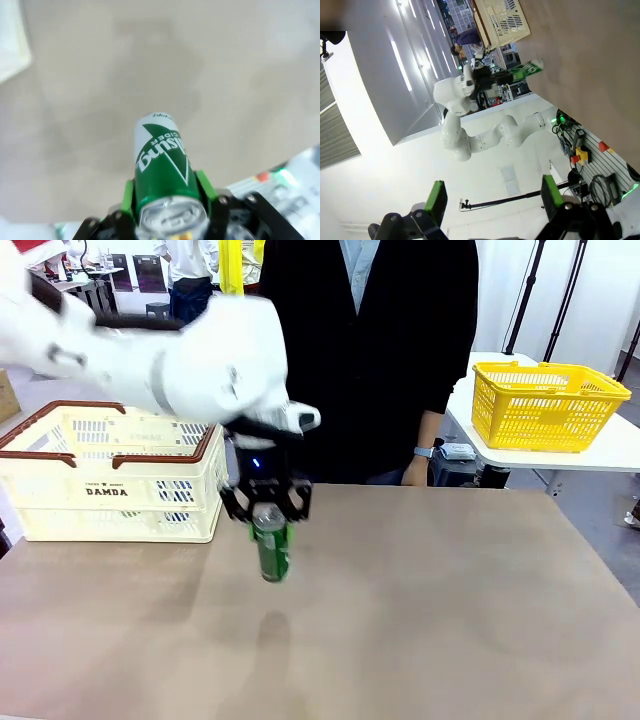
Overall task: Place the drinks into the Shopping basket.
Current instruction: Pick up one drink and place it into the Shopping basket.
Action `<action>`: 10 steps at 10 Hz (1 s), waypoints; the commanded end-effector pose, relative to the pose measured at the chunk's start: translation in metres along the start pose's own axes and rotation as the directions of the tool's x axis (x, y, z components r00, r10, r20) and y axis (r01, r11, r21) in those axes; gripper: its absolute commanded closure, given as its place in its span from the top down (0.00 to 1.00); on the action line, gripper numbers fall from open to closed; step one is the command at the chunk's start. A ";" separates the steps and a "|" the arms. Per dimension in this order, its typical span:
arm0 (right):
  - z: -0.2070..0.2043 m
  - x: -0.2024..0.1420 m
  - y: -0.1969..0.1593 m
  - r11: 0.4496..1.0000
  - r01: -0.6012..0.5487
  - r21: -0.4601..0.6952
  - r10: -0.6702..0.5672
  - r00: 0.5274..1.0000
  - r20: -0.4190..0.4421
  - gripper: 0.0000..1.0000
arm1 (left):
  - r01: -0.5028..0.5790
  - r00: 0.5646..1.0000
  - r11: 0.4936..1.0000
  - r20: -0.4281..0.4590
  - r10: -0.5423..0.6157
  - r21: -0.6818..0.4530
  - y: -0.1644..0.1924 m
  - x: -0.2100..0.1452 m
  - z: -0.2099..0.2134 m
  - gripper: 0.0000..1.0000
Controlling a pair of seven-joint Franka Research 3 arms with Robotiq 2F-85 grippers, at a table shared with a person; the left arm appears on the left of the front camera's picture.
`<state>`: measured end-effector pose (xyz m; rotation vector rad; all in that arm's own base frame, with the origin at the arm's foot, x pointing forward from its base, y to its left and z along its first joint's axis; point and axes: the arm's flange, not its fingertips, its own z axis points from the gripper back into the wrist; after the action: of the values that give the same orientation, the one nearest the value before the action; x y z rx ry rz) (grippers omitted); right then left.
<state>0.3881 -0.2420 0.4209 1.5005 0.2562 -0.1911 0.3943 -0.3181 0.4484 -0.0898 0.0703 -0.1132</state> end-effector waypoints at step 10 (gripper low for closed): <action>0.001 0.001 0.006 1.000 0.014 0.005 -0.014 1.000 0.009 1.00 | 0.080 0.996 0.987 -0.050 -0.073 0.139 0.090 -0.034 0.140 0.00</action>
<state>0.3881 -0.2421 0.4210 1.5003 0.2559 -0.1912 0.3805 -0.2162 0.5791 0.0511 0.1101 -0.2031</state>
